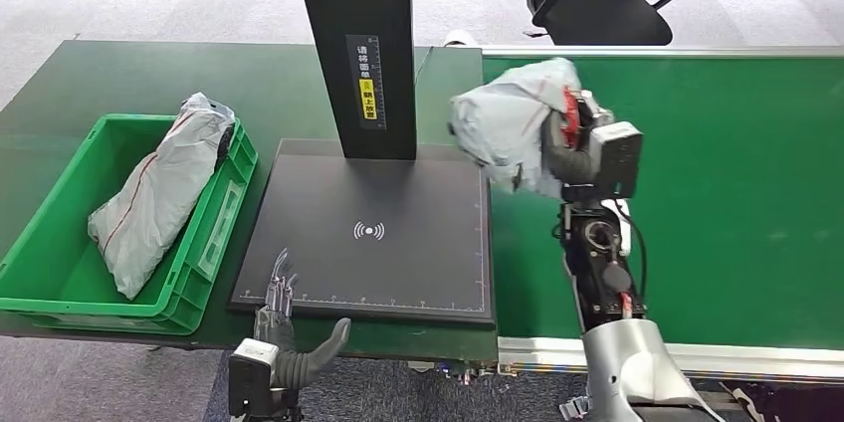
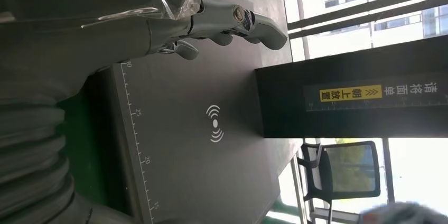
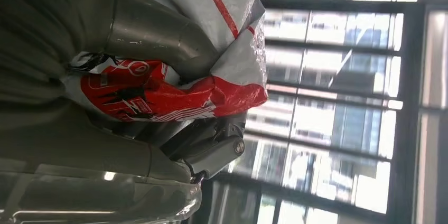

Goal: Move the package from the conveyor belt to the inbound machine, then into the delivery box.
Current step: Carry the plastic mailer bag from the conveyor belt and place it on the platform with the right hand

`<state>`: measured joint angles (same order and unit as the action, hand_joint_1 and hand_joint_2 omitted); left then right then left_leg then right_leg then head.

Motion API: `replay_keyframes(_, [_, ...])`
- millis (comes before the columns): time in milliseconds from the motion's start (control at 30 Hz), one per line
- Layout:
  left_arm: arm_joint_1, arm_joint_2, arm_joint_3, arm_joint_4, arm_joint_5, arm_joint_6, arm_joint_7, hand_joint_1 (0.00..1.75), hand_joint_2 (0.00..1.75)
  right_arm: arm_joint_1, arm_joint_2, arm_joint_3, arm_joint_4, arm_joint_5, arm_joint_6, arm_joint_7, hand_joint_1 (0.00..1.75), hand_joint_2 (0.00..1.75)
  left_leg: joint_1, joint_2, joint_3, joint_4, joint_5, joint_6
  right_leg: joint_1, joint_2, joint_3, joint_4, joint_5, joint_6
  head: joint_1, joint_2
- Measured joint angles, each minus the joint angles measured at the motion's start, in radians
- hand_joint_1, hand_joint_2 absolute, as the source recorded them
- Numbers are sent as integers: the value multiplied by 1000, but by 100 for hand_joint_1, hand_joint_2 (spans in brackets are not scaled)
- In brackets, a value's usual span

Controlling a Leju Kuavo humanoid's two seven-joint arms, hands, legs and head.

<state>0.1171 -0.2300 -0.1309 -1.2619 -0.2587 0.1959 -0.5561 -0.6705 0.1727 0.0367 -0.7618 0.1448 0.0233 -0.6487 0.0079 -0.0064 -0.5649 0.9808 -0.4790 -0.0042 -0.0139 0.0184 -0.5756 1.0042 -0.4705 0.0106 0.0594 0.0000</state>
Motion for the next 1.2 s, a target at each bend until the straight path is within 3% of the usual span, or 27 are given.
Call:
replay_keyframes(200, [-2, 0, 3, 0, -5, 1, 0, 0, 175, -82, 102, 172, 66, -60, 109, 90, 175, 175, 1, -1, -2, 0, 0, -1, 1, -1, -1, 0, -1, -1, 1, 0])
replay_keyframes(333, [-1, 0, 4, -8, -6, 7, 4, 0, 175, -124, 150, 310, 156, -176, 103, 166, 175, 175, 1, -3, -2, 0, 0, -1, 1, -3, -1, 0, -1, -1, 1, 0])
replay_keyframes(500, [2, 0, 4, -20, -6, 11, 18, 0, 175, -138, 167, 444, 256, -230, 58, 210, 175, 175, 1, -4, -2, 0, 0, -1, 1, -4, -1, 0, -1, -1, 1, 0])
replay_keyframes(700, [2, 0, 3, -22, -6, 16, 23, 0, 175, -137, 163, 484, 328, -218, 39, 279, 175, 175, 1, -4, -2, 0, 0, -1, 1, -4, -1, 0, -1, -1, 1, 0])
replay_keyframes(833, [4, 0, 2, -27, -6, 19, 31, 0, 175, -132, 154, 486, 364, -209, 38, 329, 4, 175, 1, -4, -2, 0, 0, -1, 1, -4, -1, 0, -1, -1, 1, 0])
replay_keyframes(1200, [8, 0, 1, -37, -6, 33, 40, 0, 175, -123, 128, 478, 388, -214, -1, 324, 0, 175, 1, -4, -2, 0, 0, -1, 1, -4, -1, 0, -1, -1, 1, 0])
